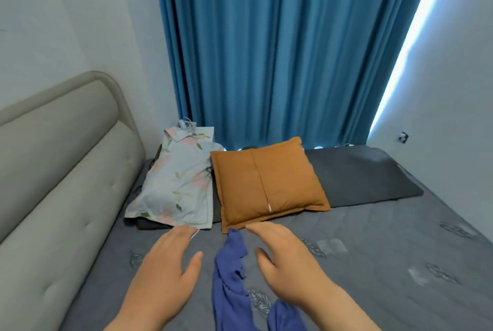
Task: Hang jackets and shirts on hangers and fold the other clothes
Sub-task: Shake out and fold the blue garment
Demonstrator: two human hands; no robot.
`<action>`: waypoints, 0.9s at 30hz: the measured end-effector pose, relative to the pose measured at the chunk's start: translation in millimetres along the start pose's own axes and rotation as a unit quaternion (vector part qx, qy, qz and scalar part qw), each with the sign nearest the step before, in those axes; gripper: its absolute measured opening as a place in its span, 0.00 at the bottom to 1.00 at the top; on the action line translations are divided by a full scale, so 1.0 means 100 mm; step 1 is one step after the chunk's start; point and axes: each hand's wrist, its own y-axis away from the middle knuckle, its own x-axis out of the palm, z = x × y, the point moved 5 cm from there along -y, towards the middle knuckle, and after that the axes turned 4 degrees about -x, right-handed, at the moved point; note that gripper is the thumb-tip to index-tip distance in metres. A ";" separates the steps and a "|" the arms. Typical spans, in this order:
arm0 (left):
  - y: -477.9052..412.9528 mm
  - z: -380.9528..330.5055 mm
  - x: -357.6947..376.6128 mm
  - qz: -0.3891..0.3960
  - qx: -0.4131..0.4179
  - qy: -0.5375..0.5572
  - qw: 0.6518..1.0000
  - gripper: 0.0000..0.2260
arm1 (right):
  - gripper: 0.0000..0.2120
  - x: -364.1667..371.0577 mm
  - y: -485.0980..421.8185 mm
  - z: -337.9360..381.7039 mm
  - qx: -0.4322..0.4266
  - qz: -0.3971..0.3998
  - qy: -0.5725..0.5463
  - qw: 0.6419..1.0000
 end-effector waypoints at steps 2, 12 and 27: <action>-0.09 -0.02 0.27 0.049 0.010 0.014 0.999 0.24 | 0.21 -0.01 0.21 -0.19 0.041 -0.002 0.012 0.999; -0.05 0.66 1.49 0.184 0.011 0.023 0.983 0.22 | 0.22 0.92 0.90 -1.02 0.242 0.043 0.000 0.969; 0.95 2.03 4.22 0.414 -0.154 0.005 0.897 0.33 | 0.24 3.52 2.30 -2.79 0.555 0.089 -0.162 0.811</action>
